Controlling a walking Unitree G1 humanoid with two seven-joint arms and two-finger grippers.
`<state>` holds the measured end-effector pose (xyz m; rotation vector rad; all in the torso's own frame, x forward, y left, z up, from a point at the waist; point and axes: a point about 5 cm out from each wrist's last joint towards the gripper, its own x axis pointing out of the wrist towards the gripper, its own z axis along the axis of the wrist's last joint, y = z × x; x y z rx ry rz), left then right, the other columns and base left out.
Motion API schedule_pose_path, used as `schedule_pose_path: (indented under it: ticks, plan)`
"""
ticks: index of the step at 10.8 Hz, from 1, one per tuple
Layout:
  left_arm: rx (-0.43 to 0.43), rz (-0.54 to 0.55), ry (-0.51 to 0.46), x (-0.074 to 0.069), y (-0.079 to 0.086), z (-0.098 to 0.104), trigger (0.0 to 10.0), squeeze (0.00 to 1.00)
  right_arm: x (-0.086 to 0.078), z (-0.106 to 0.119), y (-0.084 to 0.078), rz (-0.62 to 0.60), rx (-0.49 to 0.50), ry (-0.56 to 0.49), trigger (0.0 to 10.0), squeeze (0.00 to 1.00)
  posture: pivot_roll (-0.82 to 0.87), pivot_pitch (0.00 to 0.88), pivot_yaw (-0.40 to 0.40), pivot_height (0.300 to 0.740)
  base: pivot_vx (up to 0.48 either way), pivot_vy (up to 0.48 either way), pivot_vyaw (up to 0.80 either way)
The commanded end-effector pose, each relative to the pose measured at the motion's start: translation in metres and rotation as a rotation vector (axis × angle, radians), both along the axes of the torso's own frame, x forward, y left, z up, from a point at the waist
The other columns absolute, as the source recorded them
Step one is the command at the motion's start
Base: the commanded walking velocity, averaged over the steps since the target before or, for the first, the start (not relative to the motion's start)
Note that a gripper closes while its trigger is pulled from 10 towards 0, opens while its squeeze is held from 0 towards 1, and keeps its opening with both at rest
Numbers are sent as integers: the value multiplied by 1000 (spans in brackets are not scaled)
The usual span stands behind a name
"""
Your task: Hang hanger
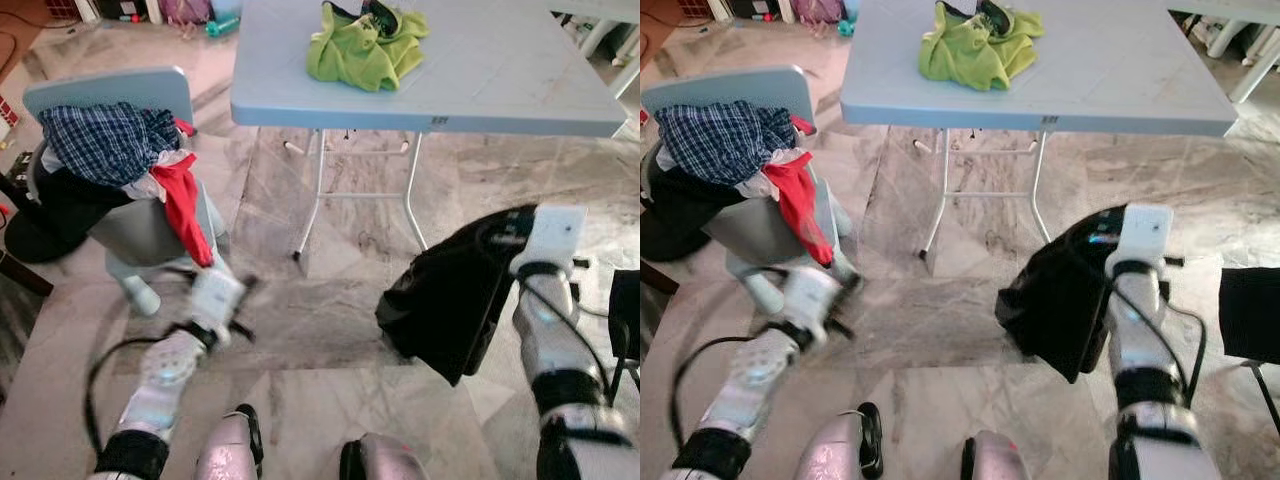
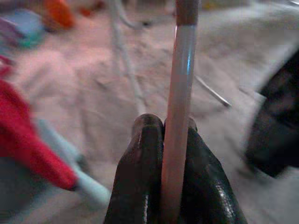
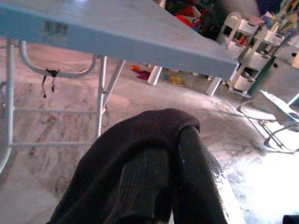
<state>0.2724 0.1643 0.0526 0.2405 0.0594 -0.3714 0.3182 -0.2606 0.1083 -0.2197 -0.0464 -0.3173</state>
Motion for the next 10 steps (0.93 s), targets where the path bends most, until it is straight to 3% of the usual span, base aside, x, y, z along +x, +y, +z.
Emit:
schedule_pose_path:
  ticks: [1, 2, 4, 6, 8, 10]
  plan:
    - [5, 51, -44, 0, 2, 6, 7843, 0, 1, 18, 1, 20, -23, -90, 0, 0, -10, 162, -65, 740, 0, 0, 0]
    - [5, 123, -74, 0, 7, 9, 10000, 0, -1, 21, 5, 34, -22, -112, 0, 0, -4, 151, -65, 740, 0, 0, 0]
    - [-43, 242, -80, -7, 15, 6, 10000, 0, -13, 19, 24, 104, -11, -152, 0, 0, 1, 133, -67, 740, 0, 0, 0]
    - [-72, 237, -119, -6, 10, 13, 10000, 0, -23, 11, 42, 152, 23, -148, 0, 0, 1, 125, -61, 740, 0, 0, 0]
    - [-98, 221, -170, 4, 2, 27, 10000, 0, -19, 23, 52, 184, 16, -184, 0, 0, -8, 131, -53, 740, 0, 0, 0]
    - [-104, 231, -189, 9, 9, 35, 10000, 0, -11, 43, 53, 196, 22, -234, 0, 0, -8, 130, -55, 740, 120, 0, 0]
